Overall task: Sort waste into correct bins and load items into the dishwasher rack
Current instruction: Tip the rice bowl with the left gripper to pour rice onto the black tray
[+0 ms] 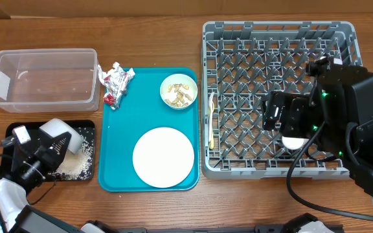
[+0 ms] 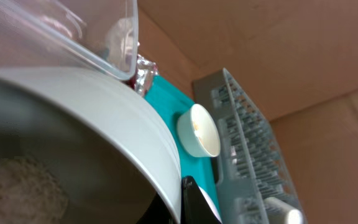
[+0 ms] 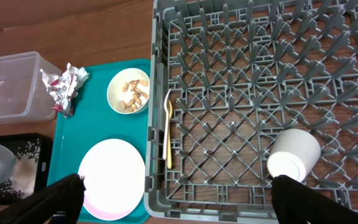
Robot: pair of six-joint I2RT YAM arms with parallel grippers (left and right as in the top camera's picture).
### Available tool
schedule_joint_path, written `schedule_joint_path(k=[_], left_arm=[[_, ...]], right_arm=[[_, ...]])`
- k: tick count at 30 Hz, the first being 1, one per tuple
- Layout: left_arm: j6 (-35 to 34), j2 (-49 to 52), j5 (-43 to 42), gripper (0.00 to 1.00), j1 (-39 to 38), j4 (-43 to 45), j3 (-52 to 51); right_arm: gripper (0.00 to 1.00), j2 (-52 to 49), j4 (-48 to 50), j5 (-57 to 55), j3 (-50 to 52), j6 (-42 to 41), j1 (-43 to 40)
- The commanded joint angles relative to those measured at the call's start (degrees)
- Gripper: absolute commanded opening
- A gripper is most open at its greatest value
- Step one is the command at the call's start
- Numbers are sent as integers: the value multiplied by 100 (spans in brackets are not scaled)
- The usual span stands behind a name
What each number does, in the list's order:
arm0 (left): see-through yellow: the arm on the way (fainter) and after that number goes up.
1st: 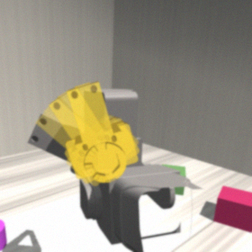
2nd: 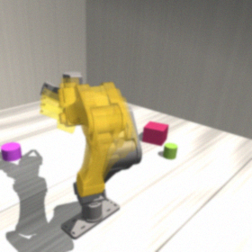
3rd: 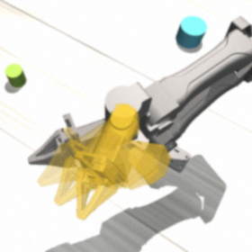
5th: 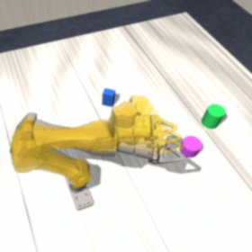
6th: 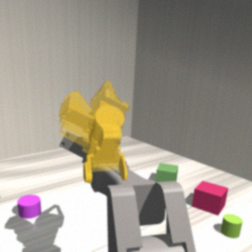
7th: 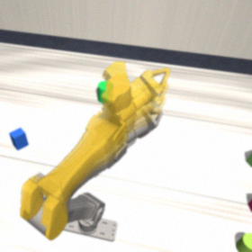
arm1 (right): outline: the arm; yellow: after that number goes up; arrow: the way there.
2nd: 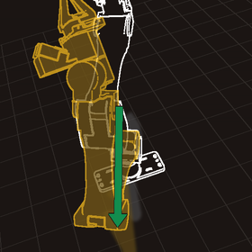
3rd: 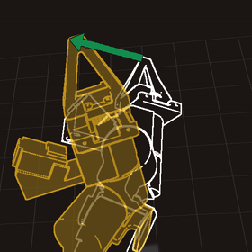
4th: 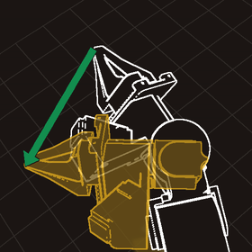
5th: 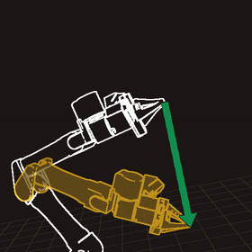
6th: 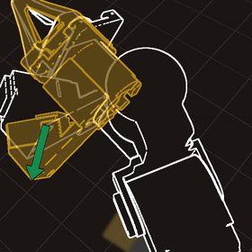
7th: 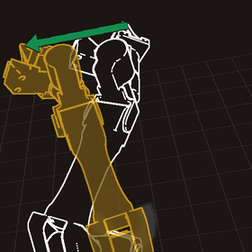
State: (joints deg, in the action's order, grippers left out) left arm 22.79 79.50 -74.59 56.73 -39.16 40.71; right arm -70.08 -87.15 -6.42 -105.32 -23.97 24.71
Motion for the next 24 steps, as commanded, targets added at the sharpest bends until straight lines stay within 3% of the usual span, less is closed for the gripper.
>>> schedule_joint_path(k=[1,2,4,5,6,7,9,11,13,14,16,18,19,21,23,24], left_arm=[[-603,-2,17,4,68,133,-15],[-481,-22,-431,4,85,-76,-15],[992,-17,-490,4,72,-188,-15],[669,2,-269,4,72,4,-15],[-68,15,-341,4,101,153,-15],[-286,15,-634,4,116,146,-15],[411,15,-614,4,90,177,-15],[-114,13,-874,4,96,31,-15],[986,22,-470,4,57,-236,-17],[776,31,-107,4,59,-168,-17],[-243,22,-234,4,85,-415,-17],[1082,15,-348,4,57,-693,-17],[962,26,-155,4,76,-503,-17],[-313,28,-302,4,166,-332,-15],[420,26,-398,4,175,-299,-15],[258,28,-216,4,177,-199,-15]], right_arm=[[100,4,2,-33,-13,-9,-37],[100,4,0,-35,-13,-9,-37],[100,2,7,-33,-13,-11,-35],[100,4,17,-31,-13,-11,-37],[100,2,17,-33,-13,-11,-37],[100,2,13,-33,-13,-9,-37],[100,2,28,-33,-13,-11,-37],[100,4,42,-28,-13,-11,-37],[100,2,17,9,-13,-11,-37],[100,2,22,9,-13,-11,-37],[100,2,48,9,-13,-9,-37],[100,2,48,9,-13,-11,-37],[100,2,50,9,-13,-11,-37],[100,2,39,9,-13,-9,-35],[100,2,22,9,-13,-9,-37],[100,4,22,9,-13,-9,-37]])
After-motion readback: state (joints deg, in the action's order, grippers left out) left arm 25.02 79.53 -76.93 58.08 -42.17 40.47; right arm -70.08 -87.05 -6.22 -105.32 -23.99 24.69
